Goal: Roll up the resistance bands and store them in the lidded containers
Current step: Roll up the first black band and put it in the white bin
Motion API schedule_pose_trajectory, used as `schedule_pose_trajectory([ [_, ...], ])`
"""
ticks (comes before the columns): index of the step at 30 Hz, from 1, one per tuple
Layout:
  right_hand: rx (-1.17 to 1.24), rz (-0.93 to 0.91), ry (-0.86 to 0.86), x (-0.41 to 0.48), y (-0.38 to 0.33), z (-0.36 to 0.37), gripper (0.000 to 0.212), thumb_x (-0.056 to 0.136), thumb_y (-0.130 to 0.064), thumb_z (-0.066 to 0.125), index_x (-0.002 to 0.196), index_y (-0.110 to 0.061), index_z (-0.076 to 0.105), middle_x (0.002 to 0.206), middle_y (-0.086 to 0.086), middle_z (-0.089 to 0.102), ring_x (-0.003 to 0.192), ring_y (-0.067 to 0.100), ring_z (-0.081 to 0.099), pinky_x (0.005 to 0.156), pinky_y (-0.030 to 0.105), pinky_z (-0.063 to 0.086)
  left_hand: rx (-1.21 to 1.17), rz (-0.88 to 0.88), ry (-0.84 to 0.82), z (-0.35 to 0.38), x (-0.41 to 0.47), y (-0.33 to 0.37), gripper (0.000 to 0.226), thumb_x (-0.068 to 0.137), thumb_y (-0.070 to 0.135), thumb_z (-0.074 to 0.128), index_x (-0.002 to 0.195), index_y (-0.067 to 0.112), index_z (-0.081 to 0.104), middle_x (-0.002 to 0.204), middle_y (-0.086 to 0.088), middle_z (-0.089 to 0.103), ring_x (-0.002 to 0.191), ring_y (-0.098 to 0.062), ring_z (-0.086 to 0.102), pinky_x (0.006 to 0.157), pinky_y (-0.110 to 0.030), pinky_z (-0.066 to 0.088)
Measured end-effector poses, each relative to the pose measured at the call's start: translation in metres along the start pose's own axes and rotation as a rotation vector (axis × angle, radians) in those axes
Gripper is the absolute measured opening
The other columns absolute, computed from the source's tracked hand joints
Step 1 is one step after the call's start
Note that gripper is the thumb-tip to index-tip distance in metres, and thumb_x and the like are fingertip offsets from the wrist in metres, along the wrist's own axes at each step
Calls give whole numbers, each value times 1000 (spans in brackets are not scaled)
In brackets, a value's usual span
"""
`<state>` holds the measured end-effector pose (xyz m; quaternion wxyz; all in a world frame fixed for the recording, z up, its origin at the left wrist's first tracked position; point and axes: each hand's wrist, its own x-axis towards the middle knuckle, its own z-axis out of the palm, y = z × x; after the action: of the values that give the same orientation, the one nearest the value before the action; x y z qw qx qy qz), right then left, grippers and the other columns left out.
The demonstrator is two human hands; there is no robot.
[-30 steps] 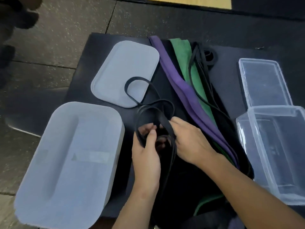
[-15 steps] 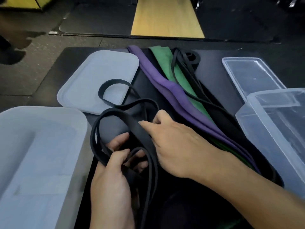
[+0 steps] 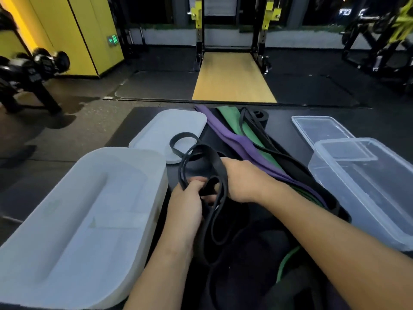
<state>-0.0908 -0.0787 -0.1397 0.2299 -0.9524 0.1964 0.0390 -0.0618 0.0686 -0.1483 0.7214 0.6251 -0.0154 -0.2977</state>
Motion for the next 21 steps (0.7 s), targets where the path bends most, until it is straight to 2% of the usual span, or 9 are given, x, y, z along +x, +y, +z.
schedule_pose_trajectory([
  [2,-34,32,50,-3,3,-1,19,90,-20,61,99,-30,48,101,3,69,93,31,64,73,37,50,51,23,-14,2,-4,5,23,98,12,55,104,3,76,80,-12,77,64,-20,67,48,-22,53],
  [4,-90,81,119,-6,8,-5,13,87,-14,57,92,-25,50,98,5,66,92,34,62,75,40,53,56,39,3,1,-3,6,24,97,13,56,108,1,74,84,-12,75,65,-20,66,54,-28,55],
  [7,-204,172,213,-10,16,-18,12,84,-15,61,91,-23,55,99,4,63,94,32,61,77,38,52,118,116,74,-6,6,3,16,93,16,58,97,14,74,96,-4,80,85,-23,76,87,-47,62],
  [8,-252,198,237,-10,19,-22,14,84,-16,62,95,-22,57,102,4,62,95,32,61,76,37,50,131,143,101,-9,7,1,14,93,15,59,96,19,73,97,1,80,91,-22,77,94,-51,60],
  [10,-336,245,238,-8,21,-27,16,86,-19,62,101,-22,57,103,3,61,94,30,61,75,36,48,151,183,115,-13,11,-3,16,93,18,62,102,26,73,99,5,79,99,-20,76,99,-53,58],
  [14,-416,215,235,5,9,-20,11,86,-21,62,97,-23,60,94,-1,60,89,27,60,72,34,44,335,348,114,-18,18,-11,20,93,23,58,106,30,71,101,9,76,100,-12,72,95,-45,58],
  [17,-416,178,261,16,-2,-21,12,86,-18,61,97,-22,64,96,-1,61,90,28,61,73,33,45,392,386,111,-17,16,-12,14,94,24,58,99,29,69,91,8,73,87,-13,70,79,-34,57],
  [19,-427,177,283,23,-8,-21,15,85,-17,60,98,-20,66,93,1,54,85,28,55,72,33,43,437,375,124,-15,12,-13,9,96,27,59,94,29,68,86,10,71,79,-7,65,68,-22,49],
  [21,-408,152,341,31,-13,-19,16,86,-21,59,99,-19,68,95,2,48,87,29,54,74,34,42,518,384,141,-13,4,-14,11,95,25,58,86,28,65,79,11,69,73,-4,62,59,-19,44],
])
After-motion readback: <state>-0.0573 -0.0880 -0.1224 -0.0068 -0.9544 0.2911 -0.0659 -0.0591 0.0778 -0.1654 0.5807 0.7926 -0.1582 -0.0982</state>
